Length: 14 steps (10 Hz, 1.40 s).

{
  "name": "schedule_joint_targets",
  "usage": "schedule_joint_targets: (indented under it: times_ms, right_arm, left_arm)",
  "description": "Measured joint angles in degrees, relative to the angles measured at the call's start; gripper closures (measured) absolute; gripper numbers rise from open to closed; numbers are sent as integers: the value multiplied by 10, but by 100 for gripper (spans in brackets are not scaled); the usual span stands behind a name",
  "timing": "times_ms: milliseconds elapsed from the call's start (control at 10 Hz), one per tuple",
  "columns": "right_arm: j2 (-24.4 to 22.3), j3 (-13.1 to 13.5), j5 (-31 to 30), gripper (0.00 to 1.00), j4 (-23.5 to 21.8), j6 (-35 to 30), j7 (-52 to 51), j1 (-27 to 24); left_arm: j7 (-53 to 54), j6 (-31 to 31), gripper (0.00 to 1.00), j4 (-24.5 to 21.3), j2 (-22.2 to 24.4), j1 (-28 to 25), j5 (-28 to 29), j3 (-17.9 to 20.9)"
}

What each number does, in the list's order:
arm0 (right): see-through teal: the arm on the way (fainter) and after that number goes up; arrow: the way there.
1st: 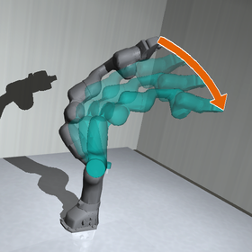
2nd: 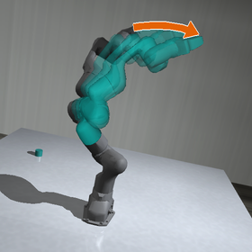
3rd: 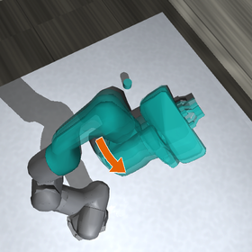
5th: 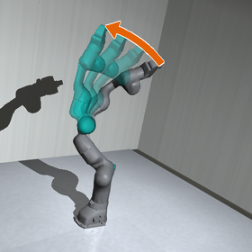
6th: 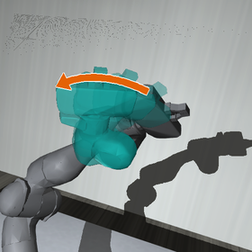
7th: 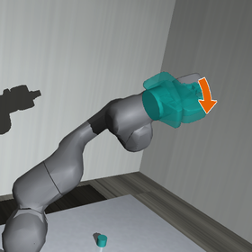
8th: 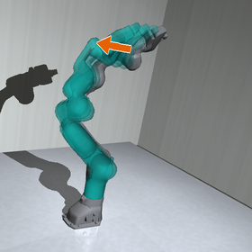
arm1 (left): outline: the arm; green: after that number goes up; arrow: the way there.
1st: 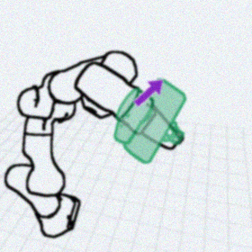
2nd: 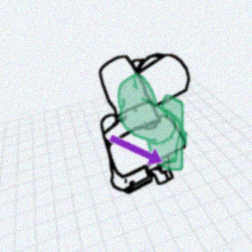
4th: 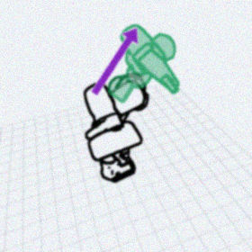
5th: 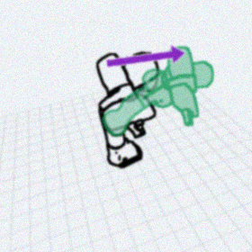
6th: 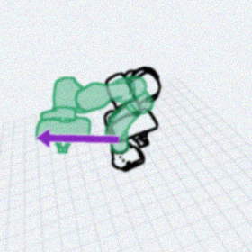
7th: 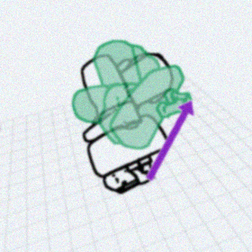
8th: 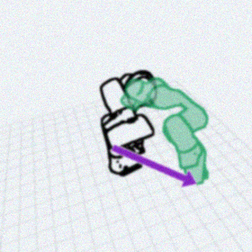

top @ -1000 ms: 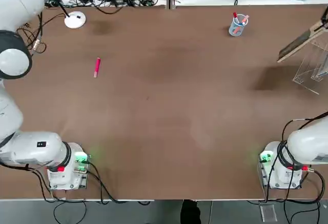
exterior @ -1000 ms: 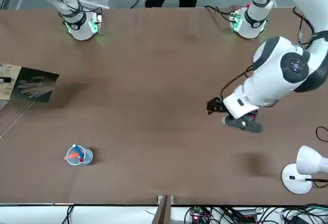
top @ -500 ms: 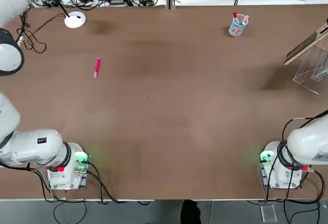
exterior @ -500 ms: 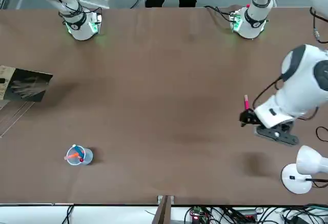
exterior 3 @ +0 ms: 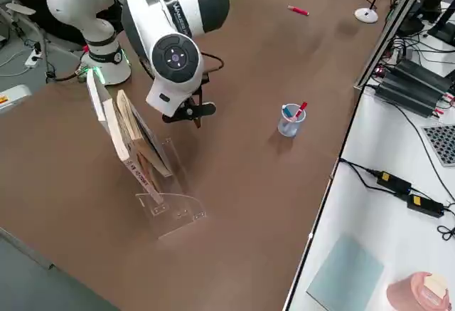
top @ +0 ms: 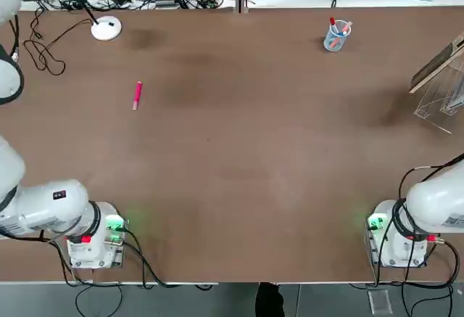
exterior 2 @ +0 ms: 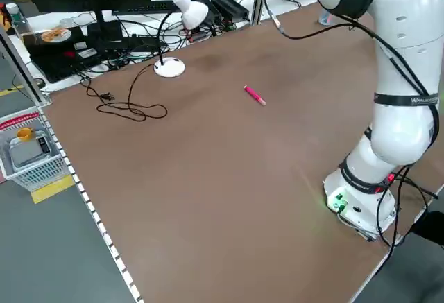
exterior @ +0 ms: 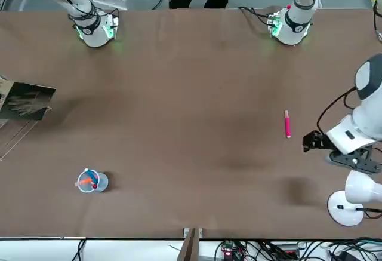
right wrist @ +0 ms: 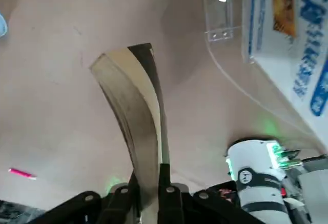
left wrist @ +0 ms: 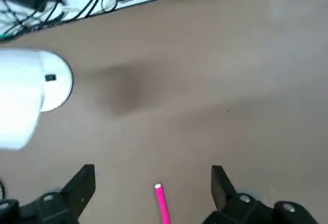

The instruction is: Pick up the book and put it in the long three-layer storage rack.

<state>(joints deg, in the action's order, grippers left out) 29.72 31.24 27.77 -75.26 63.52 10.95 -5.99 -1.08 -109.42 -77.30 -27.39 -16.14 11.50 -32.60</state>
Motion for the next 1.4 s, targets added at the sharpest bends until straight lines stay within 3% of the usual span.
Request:
schedule_joint_targets:
  times_ms: [700,900,1200,1400]
  right_arm:
    - [40,1,-46,85,33,3,-90,-39]
    - [47,1,-59,85,48,3,-104,-41]
    - [58,0,-73,85,63,16,-128,-41]
    - [63,0,-81,85,66,22,-140,-43]
  left_arm:
    - [-62,94,0,-1,58,-2,-15,12]
    - [-68,113,0,-1,79,52,-42,82]
    - [-67,123,0,-26,121,164,-101,230]
    - [-67,126,0,-62,154,182,-112,263]
